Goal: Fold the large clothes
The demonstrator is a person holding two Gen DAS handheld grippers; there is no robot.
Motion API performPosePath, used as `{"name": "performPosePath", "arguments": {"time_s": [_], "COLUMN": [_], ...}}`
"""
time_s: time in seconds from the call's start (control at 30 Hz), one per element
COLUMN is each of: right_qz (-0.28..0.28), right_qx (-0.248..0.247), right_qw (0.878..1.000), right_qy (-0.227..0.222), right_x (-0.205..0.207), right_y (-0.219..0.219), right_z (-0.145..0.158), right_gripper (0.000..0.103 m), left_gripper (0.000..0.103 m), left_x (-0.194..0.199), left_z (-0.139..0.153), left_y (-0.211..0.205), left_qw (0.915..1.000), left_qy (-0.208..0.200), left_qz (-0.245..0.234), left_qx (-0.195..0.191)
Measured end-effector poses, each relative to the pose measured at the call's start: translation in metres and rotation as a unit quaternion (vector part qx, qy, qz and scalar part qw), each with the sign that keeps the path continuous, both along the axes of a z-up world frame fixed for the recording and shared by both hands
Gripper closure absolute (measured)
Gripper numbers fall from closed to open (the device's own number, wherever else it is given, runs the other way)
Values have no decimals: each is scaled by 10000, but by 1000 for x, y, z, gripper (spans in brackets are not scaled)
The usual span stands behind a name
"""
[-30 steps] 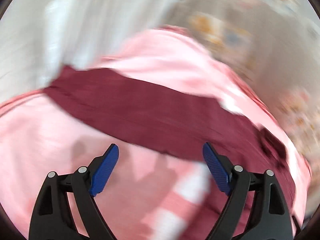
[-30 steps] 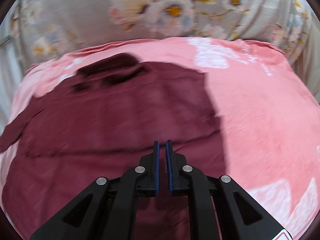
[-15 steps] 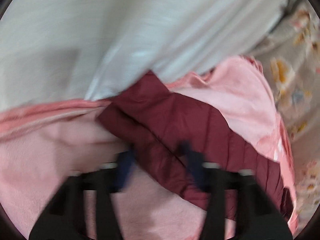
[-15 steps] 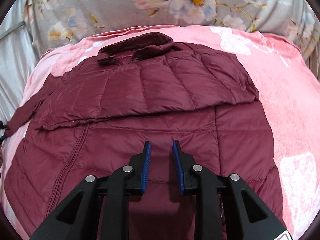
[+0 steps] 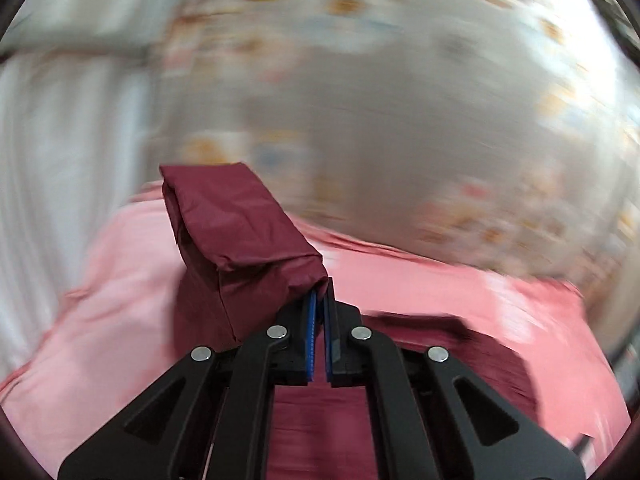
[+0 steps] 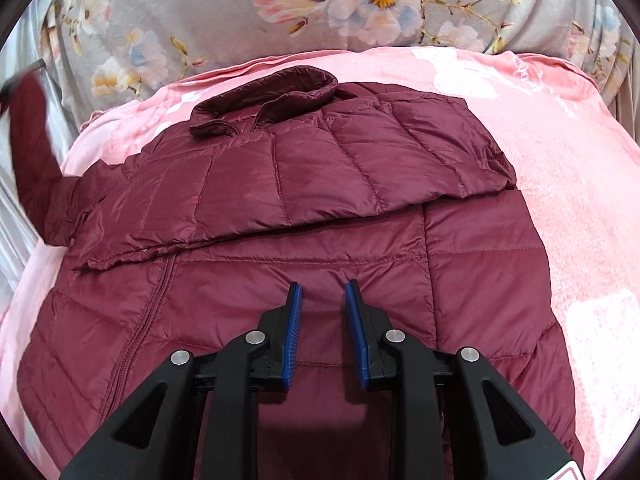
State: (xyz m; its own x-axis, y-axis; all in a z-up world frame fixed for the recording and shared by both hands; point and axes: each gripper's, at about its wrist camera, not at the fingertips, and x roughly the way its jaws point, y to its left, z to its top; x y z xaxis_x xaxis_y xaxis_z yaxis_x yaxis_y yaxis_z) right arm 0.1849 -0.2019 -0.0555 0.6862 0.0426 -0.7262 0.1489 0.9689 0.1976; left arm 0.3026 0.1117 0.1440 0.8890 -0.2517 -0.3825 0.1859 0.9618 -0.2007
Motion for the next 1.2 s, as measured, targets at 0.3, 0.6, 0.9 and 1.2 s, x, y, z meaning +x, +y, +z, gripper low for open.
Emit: {"name": "performPosePath", "arguments": {"time_s": [0.3, 0.6, 0.9, 1.2], "right_qz": [-112, -144, -245, -515], "right_qx": [585, 790, 832, 1172], "right_qw": [9980, 9964, 9939, 9906], "right_qy": [-186, -267, -680, -490], "right_x": [-5, -6, -13, 63], "right_y": [-20, -26, -43, -79], "right_z": [-1, -2, 23, 36], "right_gripper": [79, 66, 35, 28], "left_gripper": [101, 89, 13, 22], "left_x": [-2, 4, -25, 31], "left_z": [-75, -174, -116, -182], "left_y": [-217, -262, -127, 56], "left_qw": [9790, 9585, 9799, 9465], "left_qy": [866, 1932, 1198, 2442], "left_qz": [-1736, -1923, -1502, 170], "left_qx": [623, 836, -531, -2103]}}
